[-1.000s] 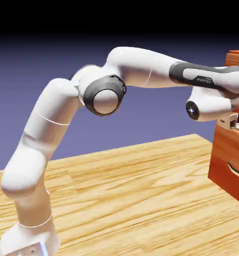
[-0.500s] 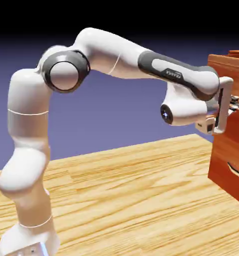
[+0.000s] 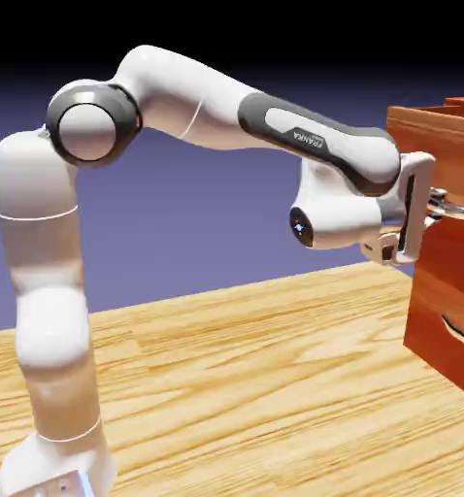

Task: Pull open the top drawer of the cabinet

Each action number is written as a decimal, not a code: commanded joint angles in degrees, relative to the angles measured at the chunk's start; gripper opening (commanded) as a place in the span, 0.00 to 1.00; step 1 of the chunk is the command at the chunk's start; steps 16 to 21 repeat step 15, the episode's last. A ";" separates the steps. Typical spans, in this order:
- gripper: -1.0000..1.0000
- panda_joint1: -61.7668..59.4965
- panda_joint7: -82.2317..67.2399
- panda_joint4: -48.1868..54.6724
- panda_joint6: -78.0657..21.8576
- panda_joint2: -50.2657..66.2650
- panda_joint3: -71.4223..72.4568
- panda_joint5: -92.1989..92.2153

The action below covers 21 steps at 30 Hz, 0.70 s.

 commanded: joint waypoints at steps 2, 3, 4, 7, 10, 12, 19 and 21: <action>0.00 3.57 -1.09 -2.49 -0.10 -2.23 -3.39 0.11; 0.00 3.57 -1.62 -4.57 -0.34 -4.06 -3.46 0.15; 0.00 3.49 -2.13 -6.65 -0.55 -5.93 -3.47 0.15; 0.00 3.15 -3.55 -12.87 -0.88 -11.81 -3.46 0.04; 0.00 2.65 -4.72 -18.95 -0.73 -18.03 -3.43 -0.32; 1.00 2.49 -4.97 -20.45 -0.60 -19.65 -3.42 -0.46; 1.00 2.12 -5.44 -23.97 0.04 -23.80 -3.45 -0.92; 1.00 2.12 -5.44 -23.97 0.04 -23.80 -3.45 -0.92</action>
